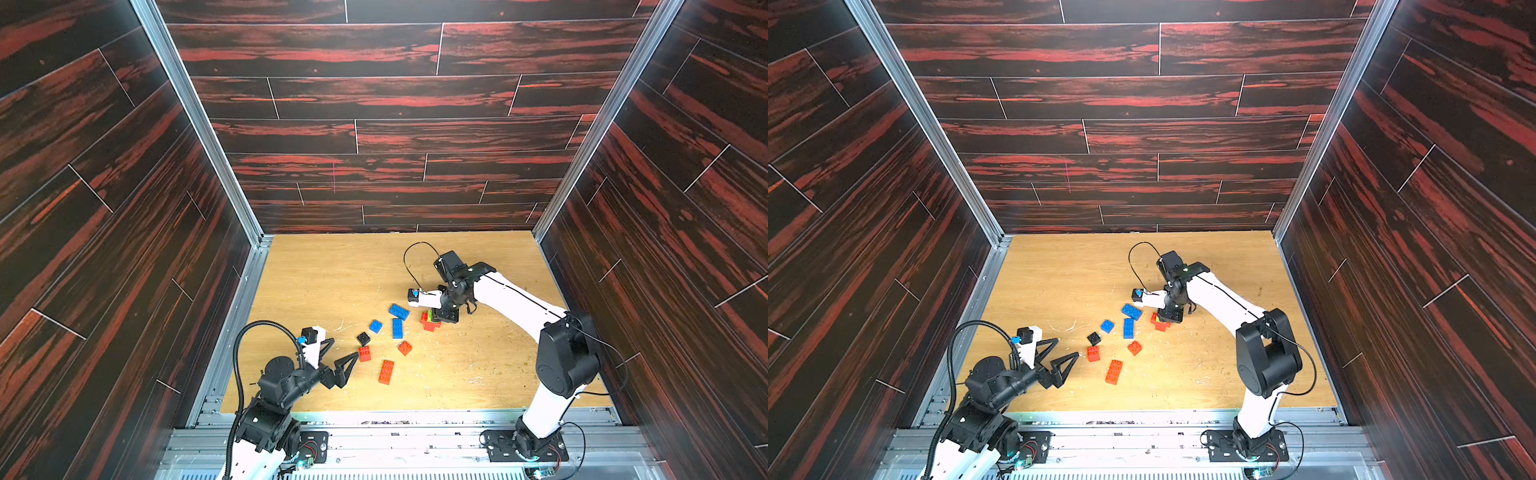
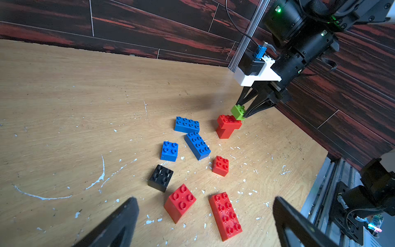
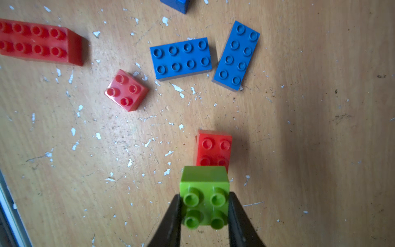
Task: Assemble the letter f with lego
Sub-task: Assemble the lego brick with the lego brick.
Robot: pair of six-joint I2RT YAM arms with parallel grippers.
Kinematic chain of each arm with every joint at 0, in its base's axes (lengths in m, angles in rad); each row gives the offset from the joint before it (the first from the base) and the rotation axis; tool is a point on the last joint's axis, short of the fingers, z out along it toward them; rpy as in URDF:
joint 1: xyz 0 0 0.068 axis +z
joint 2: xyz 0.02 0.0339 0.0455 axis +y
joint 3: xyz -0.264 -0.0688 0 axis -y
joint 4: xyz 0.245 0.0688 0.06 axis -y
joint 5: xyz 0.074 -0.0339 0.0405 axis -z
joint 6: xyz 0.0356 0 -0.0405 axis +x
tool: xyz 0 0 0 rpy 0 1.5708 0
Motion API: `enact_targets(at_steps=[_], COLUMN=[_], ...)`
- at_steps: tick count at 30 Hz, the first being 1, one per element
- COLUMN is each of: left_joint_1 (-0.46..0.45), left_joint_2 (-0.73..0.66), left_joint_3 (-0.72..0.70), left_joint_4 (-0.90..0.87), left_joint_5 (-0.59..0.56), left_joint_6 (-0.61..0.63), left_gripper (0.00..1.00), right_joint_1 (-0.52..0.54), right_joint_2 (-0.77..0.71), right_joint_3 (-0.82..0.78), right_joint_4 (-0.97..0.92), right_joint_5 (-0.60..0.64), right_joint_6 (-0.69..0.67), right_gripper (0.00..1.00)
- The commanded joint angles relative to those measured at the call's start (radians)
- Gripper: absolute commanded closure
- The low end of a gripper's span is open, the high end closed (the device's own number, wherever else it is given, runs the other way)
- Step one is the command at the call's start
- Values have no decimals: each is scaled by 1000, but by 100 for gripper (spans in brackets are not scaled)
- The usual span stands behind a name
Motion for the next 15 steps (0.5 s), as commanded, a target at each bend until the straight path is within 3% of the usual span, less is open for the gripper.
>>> enact_targets(at_steps=[1, 15], left_joint_1=[-2, -2], left_joint_2=[-2, -3], left_joint_3=[-3, -3], left_joint_4=[3, 3], left_joint_5=[-1, 1], left_joint_6=[7, 8], left_gripper=[0, 0], right_joint_1=[-7, -14], right_joint_2=[32, 76], right_joint_3=[37, 78], right_joint_4=[-22, -38], right_joint_5=[-4, 2], right_joint_6=[-13, -14], right_gripper=[74, 74])
